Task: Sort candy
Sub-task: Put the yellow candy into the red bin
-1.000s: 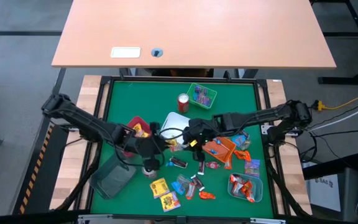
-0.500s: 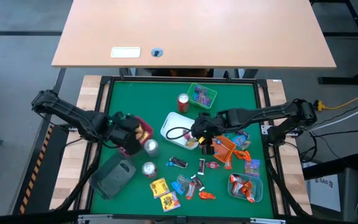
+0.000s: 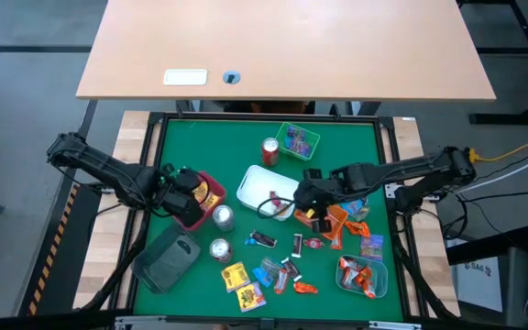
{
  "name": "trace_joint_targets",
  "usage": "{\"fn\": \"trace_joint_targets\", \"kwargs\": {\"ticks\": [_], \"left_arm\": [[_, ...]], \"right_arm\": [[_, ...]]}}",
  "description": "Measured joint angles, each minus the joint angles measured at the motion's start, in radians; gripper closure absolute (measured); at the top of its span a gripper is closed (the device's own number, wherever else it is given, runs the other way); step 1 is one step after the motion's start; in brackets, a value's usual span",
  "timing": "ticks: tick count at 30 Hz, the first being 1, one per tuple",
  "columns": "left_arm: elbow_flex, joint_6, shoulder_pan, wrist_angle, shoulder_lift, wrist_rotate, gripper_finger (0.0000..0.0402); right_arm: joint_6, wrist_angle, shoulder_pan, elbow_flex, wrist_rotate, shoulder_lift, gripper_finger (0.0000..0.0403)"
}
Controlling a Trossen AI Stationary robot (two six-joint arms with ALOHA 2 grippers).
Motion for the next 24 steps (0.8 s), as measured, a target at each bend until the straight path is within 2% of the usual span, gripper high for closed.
{"fn": "trace_joint_targets", "kwargs": {"ticks": [6, 10, 14, 18, 24], "left_arm": [[0.0, -0.042, 0.0, 0.025, 0.001, 0.0, 0.0291], [0.0, -0.076, 0.0, 0.128, 0.0, 0.008, 0.027], [0.0, -0.04, -0.001, 0.337, 0.001, 0.057, 0.0265], [0.0, 0.075, -0.019, 0.607, 0.003, 0.073, 0.0265], [0.0, 0.401, -0.097, 1.026, 0.094, 0.075, 0.0265]], "right_arm": [[0.042, -0.052, 0.034, 0.0, 0.095, -0.066, 0.0267], [0.071, -0.082, 0.059, 0.0, 0.141, -0.109, 0.0267], [0.103, -0.108, 0.082, 0.0, 0.162, -0.141, 0.0267], [0.128, -0.124, 0.09, 0.0, 0.171, -0.153, 0.0267], [0.14, -0.163, 0.09, 0.0, 0.174, -0.154, 0.0267]]}}
